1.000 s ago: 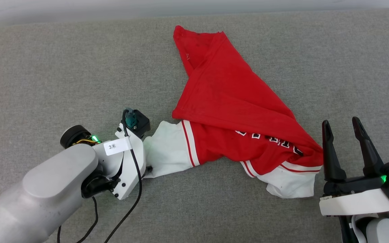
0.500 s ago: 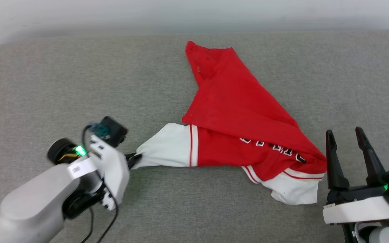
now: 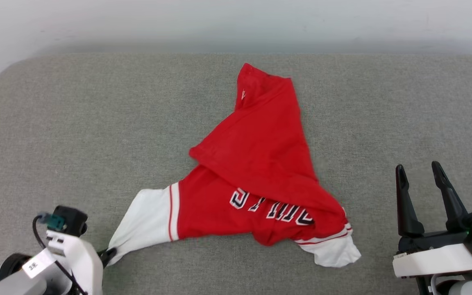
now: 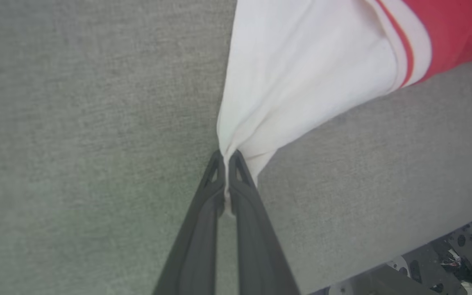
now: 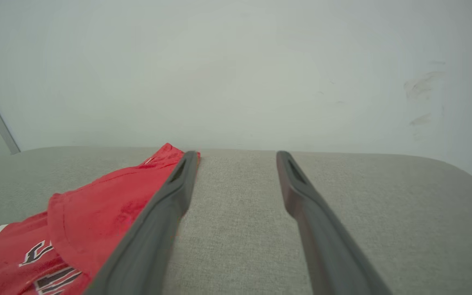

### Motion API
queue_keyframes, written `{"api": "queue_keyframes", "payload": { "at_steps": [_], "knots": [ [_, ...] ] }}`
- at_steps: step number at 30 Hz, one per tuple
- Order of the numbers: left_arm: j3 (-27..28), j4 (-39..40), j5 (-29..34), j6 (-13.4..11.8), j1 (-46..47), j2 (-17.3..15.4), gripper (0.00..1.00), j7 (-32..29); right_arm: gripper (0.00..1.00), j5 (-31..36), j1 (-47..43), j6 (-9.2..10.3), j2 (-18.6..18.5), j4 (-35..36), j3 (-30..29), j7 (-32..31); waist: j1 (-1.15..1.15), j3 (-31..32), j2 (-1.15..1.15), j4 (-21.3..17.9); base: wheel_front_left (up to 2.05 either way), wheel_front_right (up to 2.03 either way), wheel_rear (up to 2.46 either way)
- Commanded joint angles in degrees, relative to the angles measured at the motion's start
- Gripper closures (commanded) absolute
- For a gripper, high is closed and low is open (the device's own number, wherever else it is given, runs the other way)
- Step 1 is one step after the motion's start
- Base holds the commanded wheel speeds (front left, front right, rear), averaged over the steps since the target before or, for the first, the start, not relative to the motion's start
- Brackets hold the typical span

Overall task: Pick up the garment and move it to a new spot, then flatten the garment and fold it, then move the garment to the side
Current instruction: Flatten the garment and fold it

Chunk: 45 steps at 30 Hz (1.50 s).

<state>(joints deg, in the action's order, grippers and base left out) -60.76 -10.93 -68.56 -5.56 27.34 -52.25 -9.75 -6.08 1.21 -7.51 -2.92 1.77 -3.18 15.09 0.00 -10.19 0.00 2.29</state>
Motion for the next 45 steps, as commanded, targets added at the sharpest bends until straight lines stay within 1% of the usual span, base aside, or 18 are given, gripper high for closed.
{"api": "queue_keyframes", "payload": {
  "at_steps": [1, 4, 8, 9, 10, 14, 16, 18, 21, 24, 26, 30, 33, 36, 39, 43, 44, 45],
  "knots": [
    [0.2, -1.3, -0.7, -0.5, -1.4, -0.3, 1.0, 0.5, 0.0, 0.4, -0.6, 0.04, 0.1, 0.1, -0.2, 0.1, 0.0, 0.0, 0.0, -0.2, 0.0, 0.0, 0.0],
    [0.2, -3.9, -2.6, -0.1, -3.3, 0.9, 1.0, 0.9, 0.0, 0.6, -0.7, 0.04, 0.1, -0.1, -0.4, 0.1, 0.0, 0.1, 0.0, -0.3, 0.0, 0.0, 0.0],
    [-0.1, -6.8, -2.7, 0.8, -4.1, 3.5, 1.0, 2.4, 0.0, 1.2, -0.7, 0.04, 0.1, -0.3, -0.7, 0.1, 0.0, 0.9, 0.0, -0.3, 0.0, 0.0, 0.0],
    [-0.1, -7.3, -2.1, 0.9, -3.8, 4.1, 0.56, 3.4, 0.0, 1.4, -0.7, 0.04, 0.1, -0.2, -0.8, 0.1, 0.0, 1.2, 0.0, -0.2, 0.0, 0.0, 0.0],
    [0.1, -7.7, -1.3, 0.6, -3.4, 4.6, 0.0, 4.7, 0.0, 1.7, -0.6, 0.04, 0.1, -0.1, -0.9, 0.1, 0.0, 1.6, 0.0, 0.0, 0.0, 0.0, 0.0],
    [1.5, -8.0, 2.0, -1.1, -2.0, 6.0, 0.0, 11.9, 0.0, 3.5, 0.2, 0.04, 0.1, 0.9, -1.3, 0.1, 0.0, 2.8, 0.0, 0.7, 0.0, 0.0, 0.0],
    [2.3, -7.2, 3.9, -3.0, -2.0, 6.8, 0.0, 16.0, 0.0, 4.5, 1.2, 0.04, -0.1, 1.9, -1.5, 0.1, 0.0, 3.4, 0.0, 1.0, 0.0, 0.0, 0.0],
    [3.2, -6.0, 5.5, -5.7, -2.3, 7.6, 0.0, 20.2, 0.0, 5.2, 2.1, 0.04, -1.1, 3.1, -1.4, 0.1, 0.0, 3.9, 0.0, 1.3, 0.0, 0.0, 0.0],
    [5.1, -3.5, 8.2, -9.8, -3.4, 8.3, 0.0, 23.7, 0.0, 5.5, 3.9, 0.05, -3.4, 4.8, -0.5, 0.1, 0.0, 4.6, 0.0, 1.4, 0.0, 0.0, 0.0],
    [7.8, -0.3, 11.5, -13.7, -4.8, 9.5, 0.0, 24.8, 0.0, 5.0, 5.8, 0.05, -7.1, 6.5, 1.5, 0.1, 0.0, 5.1, 0.0, 1.6, 0.0, 0.0, 0.0],
    [11.1, 2.1, 14.4, -15.6, -6.1, 10.5, 0.0, 25.0, 0.0, 4.4, 6.5, 0.05, -10.3, 6.9, 3.6, 0.1, 0.0, 5.3, 0.0, 1.7, 0.0, 0.0, 0.0],
    [18.6, 6.2, 22.0, -18.4, -10.7, 13.0, 0.0, 24.9, 0.0, 1.6, 6.9, 0.05, -17.3, 5.2, 9.6, -0.3, 0.0, 5.6, 0.0, 1.8, 0.0, 0.0, 0.0],
    [24.5, 8.8, 28.5, -20.3, -13.9, 15.5, 0.0, 24.9, 0.0, -1.4, 6.9, 0.05, -22.4, 5.1, 14.6, -4.5, 0.0, 5.7, 0.0, 2.0, 0.0, 0.0, 0.0],
    [29.9, 10.9, 34.1, -21.1, -17.6, 18.3, 0.0, 24.9, 0.0, -5.5, 6.2, 0.05, -26.7, 7.1, 19.5, -11.2, 0.0, 5.5, 0.0, 2.1, 0.0, 0.0, 0.0],
    [34.3, 12.5, 38.5, -21.0, -20.5, 21.2, 0.0, 25.0, 0.0, -9.8, 5.3, 0.05, -31.0, 9.5, 24.3, -19.3, 0.0, 5.2, 0.0, 2.1, 0.0, 0.0, 0.0],
    [38.3, 13.4, 42.9, -19.2, -23.8, 24.4, 0.0, 25.0, 0.0, -15.4, 4.4, 0.05, -35.3, 12.9, 28.7, -29.6, 0.0, 4.4, 0.0, 2.4, 0.0, 0.0, 0.0],
    [38.3, 13.4, 42.9, -19.2, -23.8, 24.4, 0.0, 25.0, 0.0, -15.4, 4.4, 0.05, -35.3, 12.9, 28.7, -29.6, 0.0, 4.4, 0.0, 2.4, 0.0, 0.0, 0.0],
    [39.8, 13.7, 44.7, -18.1, -24.6, 26.0, 0.0, 25.0, 0.0, -17.9, 4.1, 0.05, -36.9, 14.4, 30.3, -34.7, 0.0, 3.9, 0.0, 2.7, 0.0, 0.0, 0.0]
  ]
}}
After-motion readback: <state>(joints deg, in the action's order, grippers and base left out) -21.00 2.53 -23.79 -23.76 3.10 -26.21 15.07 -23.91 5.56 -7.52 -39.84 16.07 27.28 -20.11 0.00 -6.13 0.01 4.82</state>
